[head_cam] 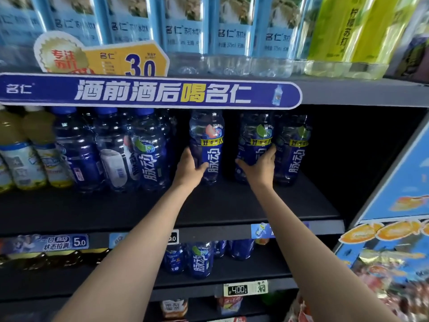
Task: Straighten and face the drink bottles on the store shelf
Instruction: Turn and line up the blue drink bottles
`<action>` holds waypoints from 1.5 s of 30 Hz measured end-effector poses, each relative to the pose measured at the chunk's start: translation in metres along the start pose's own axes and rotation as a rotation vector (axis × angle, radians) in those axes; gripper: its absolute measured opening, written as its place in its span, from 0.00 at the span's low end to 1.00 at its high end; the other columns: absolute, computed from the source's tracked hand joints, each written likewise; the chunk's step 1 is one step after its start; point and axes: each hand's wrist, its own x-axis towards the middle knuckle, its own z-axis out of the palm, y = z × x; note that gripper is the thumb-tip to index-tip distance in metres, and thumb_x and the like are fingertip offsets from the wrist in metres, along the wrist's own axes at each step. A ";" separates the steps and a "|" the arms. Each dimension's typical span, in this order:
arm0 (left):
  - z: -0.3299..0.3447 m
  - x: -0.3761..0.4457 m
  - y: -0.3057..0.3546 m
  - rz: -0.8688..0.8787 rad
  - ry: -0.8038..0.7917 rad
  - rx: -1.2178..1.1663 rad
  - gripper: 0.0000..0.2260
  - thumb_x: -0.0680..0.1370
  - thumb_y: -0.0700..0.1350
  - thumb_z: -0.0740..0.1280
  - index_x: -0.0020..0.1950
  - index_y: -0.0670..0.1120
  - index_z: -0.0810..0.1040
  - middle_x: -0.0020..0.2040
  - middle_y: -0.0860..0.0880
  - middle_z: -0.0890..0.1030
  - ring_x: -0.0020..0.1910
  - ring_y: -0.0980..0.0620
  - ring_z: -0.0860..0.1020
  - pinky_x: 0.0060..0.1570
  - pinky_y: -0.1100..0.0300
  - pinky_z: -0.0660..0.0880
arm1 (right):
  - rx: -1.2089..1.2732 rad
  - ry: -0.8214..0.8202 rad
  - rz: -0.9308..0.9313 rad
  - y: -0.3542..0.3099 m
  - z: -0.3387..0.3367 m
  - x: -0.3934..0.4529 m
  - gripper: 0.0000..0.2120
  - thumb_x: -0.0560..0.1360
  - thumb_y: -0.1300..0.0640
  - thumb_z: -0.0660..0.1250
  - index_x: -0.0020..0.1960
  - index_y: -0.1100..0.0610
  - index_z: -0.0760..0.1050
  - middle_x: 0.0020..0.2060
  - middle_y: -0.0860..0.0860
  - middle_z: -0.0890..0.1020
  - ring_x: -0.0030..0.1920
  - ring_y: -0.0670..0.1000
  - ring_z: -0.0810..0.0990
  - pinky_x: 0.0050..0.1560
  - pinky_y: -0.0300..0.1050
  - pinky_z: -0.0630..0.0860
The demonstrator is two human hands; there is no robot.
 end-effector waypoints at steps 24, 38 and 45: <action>-0.021 -0.098 0.003 0.135 -0.357 -0.070 0.38 0.70 0.44 0.75 0.74 0.50 0.56 0.60 0.59 0.69 0.57 0.63 0.67 0.47 0.78 0.63 | 0.013 -0.276 -0.183 -0.049 -0.044 -0.090 0.36 0.61 0.50 0.81 0.59 0.56 0.62 0.53 0.48 0.75 0.53 0.48 0.74 0.48 0.36 0.68; -0.116 -0.161 0.024 -0.278 -0.582 -0.592 0.07 0.77 0.46 0.64 0.53 0.45 0.76 0.35 0.51 0.83 0.29 0.57 0.80 0.25 0.69 0.72 | 0.386 -0.511 0.154 -0.089 -0.068 -0.145 0.28 0.71 0.35 0.64 0.57 0.58 0.76 0.53 0.53 0.83 0.51 0.52 0.82 0.57 0.52 0.78; -0.153 -0.176 0.032 -0.207 -0.494 -0.525 0.04 0.75 0.46 0.67 0.48 0.49 0.76 0.43 0.50 0.84 0.38 0.54 0.82 0.36 0.63 0.77 | 0.573 -0.620 0.095 -0.108 -0.078 -0.163 0.20 0.76 0.40 0.63 0.58 0.54 0.76 0.53 0.51 0.81 0.48 0.51 0.81 0.54 0.49 0.78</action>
